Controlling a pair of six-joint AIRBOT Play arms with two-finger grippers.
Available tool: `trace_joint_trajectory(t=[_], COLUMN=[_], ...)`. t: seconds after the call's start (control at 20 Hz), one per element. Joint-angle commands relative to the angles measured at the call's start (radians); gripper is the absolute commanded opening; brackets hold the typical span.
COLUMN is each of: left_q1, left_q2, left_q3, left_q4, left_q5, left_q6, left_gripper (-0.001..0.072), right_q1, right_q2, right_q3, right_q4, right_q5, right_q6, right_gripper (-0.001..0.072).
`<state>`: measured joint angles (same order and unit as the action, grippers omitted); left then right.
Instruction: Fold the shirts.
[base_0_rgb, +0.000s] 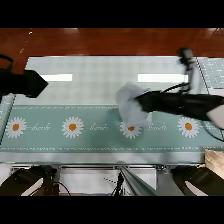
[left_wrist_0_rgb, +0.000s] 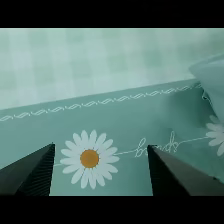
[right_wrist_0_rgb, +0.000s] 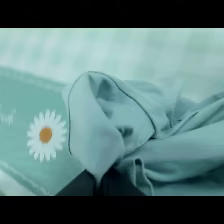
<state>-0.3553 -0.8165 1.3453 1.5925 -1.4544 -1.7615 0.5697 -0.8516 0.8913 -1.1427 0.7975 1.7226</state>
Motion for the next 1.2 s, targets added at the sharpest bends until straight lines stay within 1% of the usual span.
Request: trace_joint_trajectory(t=[0.0,0.05,0.1,0.15,0.25,0.35,0.4,0.6,0.65,0.7,0.75,0.8,0.85,0.95,1.0,1.15], left_q1=[0.000,0.000,0.000,0.000,0.000,0.000,0.000,0.000,0.000,0.000,0.000,0.000,0.000,-0.003,-0.013,-0.044], left_q2=[0.001,0.001,0.001,0.001,0.005,0.016,0.025,0.067,0.071,0.072,0.072,0.072,0.069,0.048,0.032,-0.037], left_q3=[-0.092,-0.119,-0.146,-0.177,-0.243,-0.327,-0.374,-0.599,-0.657,-0.712,-0.760,-0.803,-0.841,-0.889,-0.903,-0.906], left_q4=[0.000,0.000,-0.005,-0.008,-0.042,-0.116,-0.158,-0.326,-0.361,-0.403,-0.448,-0.508,-0.586,-0.742,-0.772,-0.780], left_q5=[-0.001,-0.001,-0.001,0.000,0.014,0.045,0.068,0.187,0.213,0.242,0.280,0.329,0.380,0.444,0.461,0.486], left_q6=[-0.006,-0.006,-0.006,-0.006,-0.006,-0.006,-0.006,-0.005,-0.002,0.019,0.045,0.067,0.083,0.161,0.187,0.206], left_gripper=[0.0715,0.0715,0.0715,0.0716,0.0716,0.0716,0.0716,0.0716,0.0716,0.0716,0.0716,0.0716,0.0716,0.0715,0.0716,0.0716], right_q1=[0.256,0.274,0.278,0.269,0.216,0.114,0.044,-0.285,-0.381,-0.473,-0.573,-0.658,-0.740,-0.863,-0.901,-0.949], right_q2=[-0.206,-0.255,-0.293,-0.307,-0.277,-0.187,-0.125,0.099,0.131,0.147,0.151,0.148,0.137,0.108,0.091,0.039], right_q3=[-0.029,-0.029,-0.028,-0.028,-0.028,-0.028,-0.028,-0.028,-0.029,-0.028,-0.029,-0.029,-0.029,-0.029,-0.029,-0.029], right_q4=[-0.094,-0.091,-0.078,-0.070,-0.072,-0.082,-0.127,-0.458,-0.525,-0.552,-0.548,-0.522,-0.482,-0.382,-0.336,-0.238], right_q5=[-0.182,-0.208,-0.228,-0.238,-0.222,-0.158,-0.105,0.119,0.159,0.183,0.197,0.199,0.198,0.198,0.199,0.199], right_q6=[0.110,0.110,0.109,0.107,0.088,0.013,0.003,0.003,-0.006,-0.036,-0.066,-0.083,-0.104,-0.158,-0.181,-0.237], right_gripper=[0.0020,0.0035,0.0213,0.0366,0.0437,0.0448,0.0471,0.0479,0.0479,0.0480,0.0500,0.0553,0.0553,0.0553,0.0553,0.0553])
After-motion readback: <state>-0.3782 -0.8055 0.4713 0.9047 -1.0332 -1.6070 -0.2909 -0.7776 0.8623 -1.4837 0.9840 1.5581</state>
